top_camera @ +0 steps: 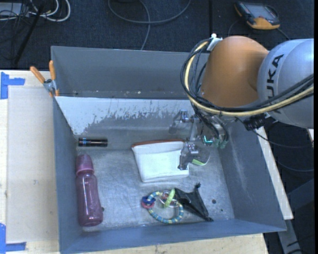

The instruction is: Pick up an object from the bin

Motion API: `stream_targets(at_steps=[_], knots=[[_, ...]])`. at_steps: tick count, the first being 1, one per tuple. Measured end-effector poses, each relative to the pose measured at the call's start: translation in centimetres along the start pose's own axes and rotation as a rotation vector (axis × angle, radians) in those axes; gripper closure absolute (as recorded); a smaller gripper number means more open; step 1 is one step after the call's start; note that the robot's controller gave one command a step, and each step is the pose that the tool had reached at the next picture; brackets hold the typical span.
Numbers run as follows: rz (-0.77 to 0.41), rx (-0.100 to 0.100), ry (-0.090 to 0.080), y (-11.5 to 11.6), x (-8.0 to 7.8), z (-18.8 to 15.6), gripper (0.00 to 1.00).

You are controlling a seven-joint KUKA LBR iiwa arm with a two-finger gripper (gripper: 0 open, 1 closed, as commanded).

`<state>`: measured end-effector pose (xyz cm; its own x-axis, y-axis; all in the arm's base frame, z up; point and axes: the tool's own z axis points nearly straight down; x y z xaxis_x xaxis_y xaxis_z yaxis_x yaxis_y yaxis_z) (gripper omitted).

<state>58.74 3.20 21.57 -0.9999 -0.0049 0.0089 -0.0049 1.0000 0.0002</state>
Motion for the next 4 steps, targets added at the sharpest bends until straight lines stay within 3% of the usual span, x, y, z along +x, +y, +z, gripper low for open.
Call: stream_targets(at_steps=[1,2,3,4], knots=[[0.001,0.0,-0.008,0.0,-0.1,-0.5,0.0],[-0.082,0.0,-0.011,-1.4,2.3,4.9,0.0],[-0.335,0.001,-0.005,-1.5,6.3,6.0,0.0],[-0.2,0.001,-0.007,-2.8,9.7,8.6,0.0]])
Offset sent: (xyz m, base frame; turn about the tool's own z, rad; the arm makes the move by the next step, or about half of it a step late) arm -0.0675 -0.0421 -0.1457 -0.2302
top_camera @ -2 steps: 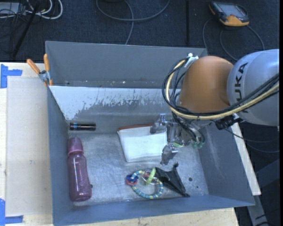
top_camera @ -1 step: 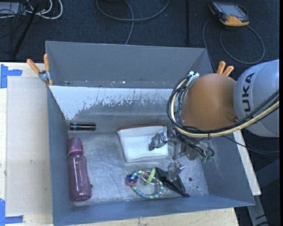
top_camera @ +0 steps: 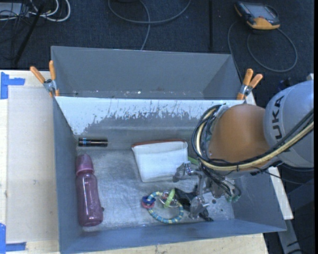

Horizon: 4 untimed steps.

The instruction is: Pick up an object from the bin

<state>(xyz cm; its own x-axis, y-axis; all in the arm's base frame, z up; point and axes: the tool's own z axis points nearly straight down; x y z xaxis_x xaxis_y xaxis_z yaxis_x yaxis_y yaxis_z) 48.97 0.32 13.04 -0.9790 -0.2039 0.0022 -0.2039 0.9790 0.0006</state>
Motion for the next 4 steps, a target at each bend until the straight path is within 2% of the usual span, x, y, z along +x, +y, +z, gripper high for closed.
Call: stream_targets(at_steps=[1,2,4], knots=[[-0.032,-0.001,-0.003,-1.1,-0.7,6.2,0.0],[0.209,-0.003,-0.006,-2.3,1.9,5.8,1.0],[0.209,-0.003,-0.006,-2.3,1.9,5.8,1.0]])
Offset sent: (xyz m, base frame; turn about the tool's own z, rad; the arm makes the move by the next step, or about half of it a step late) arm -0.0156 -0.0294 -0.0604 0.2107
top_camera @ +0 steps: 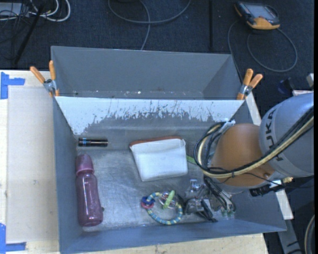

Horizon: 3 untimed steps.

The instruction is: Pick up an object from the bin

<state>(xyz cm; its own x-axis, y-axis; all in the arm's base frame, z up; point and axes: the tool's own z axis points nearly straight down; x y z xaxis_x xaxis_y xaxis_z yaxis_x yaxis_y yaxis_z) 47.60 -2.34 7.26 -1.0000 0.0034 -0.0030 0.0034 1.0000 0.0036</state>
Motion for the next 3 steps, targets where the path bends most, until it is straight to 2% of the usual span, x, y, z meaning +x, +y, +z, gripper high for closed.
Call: stream_targets(at_steps=[1,2,3], knots=[[0.0,0.001,0.007,0.0,0.2,-0.7,1.0],[0.0,0.002,0.013,-0.1,0.4,-2.8,1.0],[0.0,0.003,0.003,-0.1,0.2,-4.6,1.0]])
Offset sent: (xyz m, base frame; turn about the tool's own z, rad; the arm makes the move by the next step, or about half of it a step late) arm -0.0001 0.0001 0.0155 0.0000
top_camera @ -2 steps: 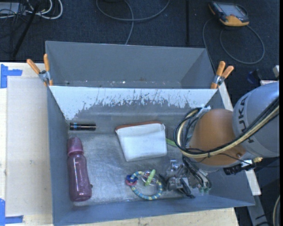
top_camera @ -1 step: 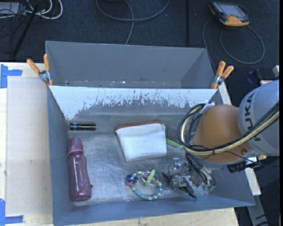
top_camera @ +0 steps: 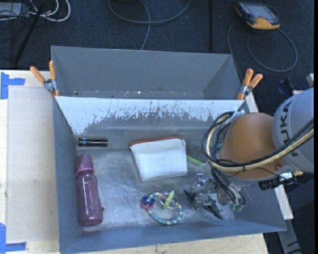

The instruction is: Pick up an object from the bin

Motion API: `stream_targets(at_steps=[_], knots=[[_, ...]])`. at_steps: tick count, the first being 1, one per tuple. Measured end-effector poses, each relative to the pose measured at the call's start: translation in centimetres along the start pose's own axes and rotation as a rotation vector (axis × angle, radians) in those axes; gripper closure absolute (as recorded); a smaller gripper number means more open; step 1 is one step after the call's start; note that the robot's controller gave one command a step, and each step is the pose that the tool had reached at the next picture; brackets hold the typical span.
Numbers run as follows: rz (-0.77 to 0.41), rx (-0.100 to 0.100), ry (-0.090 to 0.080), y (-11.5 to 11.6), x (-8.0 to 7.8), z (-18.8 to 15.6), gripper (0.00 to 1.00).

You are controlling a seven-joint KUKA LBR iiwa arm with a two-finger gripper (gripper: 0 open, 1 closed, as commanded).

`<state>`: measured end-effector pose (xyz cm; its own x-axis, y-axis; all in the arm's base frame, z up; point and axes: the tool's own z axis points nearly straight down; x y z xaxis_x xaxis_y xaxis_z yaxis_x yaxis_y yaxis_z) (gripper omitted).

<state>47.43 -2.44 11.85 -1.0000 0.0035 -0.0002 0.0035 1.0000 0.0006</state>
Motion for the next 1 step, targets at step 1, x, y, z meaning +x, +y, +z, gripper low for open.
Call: stream_targets(at_steps=[1], knots=[[0.0,0.0,0.004,0.01,0.1,-1.06,1.0]])
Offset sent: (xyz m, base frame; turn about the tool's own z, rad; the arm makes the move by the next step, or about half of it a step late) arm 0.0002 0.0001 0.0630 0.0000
